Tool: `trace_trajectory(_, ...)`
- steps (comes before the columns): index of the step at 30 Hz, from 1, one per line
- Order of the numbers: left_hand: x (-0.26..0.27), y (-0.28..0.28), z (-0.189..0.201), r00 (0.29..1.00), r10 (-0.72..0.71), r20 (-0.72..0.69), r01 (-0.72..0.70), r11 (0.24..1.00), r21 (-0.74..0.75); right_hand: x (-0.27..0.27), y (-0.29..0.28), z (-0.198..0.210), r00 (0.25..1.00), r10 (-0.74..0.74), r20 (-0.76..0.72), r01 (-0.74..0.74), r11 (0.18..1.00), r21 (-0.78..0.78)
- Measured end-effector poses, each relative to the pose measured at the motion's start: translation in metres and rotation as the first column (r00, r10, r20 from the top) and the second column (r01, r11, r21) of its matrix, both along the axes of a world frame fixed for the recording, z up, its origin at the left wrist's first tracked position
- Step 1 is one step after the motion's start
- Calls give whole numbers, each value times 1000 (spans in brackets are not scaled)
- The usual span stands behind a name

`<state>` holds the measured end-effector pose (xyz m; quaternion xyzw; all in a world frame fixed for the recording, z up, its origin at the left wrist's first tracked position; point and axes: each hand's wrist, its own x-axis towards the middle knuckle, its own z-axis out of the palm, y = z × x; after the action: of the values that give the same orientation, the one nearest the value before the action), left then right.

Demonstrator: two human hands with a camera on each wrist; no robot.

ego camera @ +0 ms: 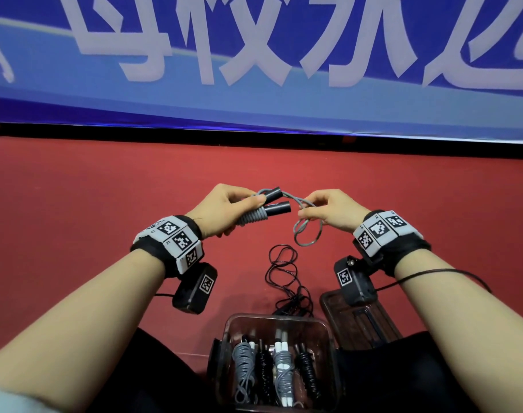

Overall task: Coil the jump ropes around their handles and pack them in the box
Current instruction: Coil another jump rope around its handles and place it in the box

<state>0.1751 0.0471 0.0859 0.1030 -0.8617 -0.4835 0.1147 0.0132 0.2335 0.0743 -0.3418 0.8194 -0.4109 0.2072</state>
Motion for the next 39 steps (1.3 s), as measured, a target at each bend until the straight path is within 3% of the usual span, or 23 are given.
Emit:
trace_trajectory(3,-1,-3,-2,998,58,-8,-58,998,21,0,0,-1,995,52,85,-55,998,31)
trace_trajectory(6,-2,-10,-3,985,168,-37,-165,983,87,-1,4,-3,976,52,211,-38,997,-69)
trace_trajectory(10,-3,-19,-3,927,366,-82,-344,917,202,-8,4,-6,954,-90,285,140,977,-162)
trace_trajectory(13,-5,-27,-2,855,507,-106,-453,831,323,-19,2,-14,934,-271,232,300,948,-103)
trace_trajectory(16,-4,-32,-1,825,556,-98,-486,788,376,-25,10,-21,870,-388,303,407,913,-1)
trace_trajectory(21,-4,-18,-9,932,361,11,-360,924,133,-24,17,-31,851,-378,364,337,925,173)
trace_trajectory(25,-5,-6,-11,965,242,99,-246,969,24,-19,8,-23,953,-304,3,302,949,93)
trace_trajectory(27,-6,-2,-11,975,182,125,-187,982,27,-11,-1,-19,965,-253,-66,247,965,-92)
trace_trajectory(30,-6,5,-8,987,77,141,-87,994,66,4,-17,-9,993,-118,-8,112,959,-262)
trace_trajectory(35,-4,15,-1,978,-127,167,95,978,187,18,-24,3,976,90,200,-3,916,-401)
trace_trajectory(39,-1,19,4,961,-230,153,179,940,291,19,-19,6,966,177,189,-77,893,-443)
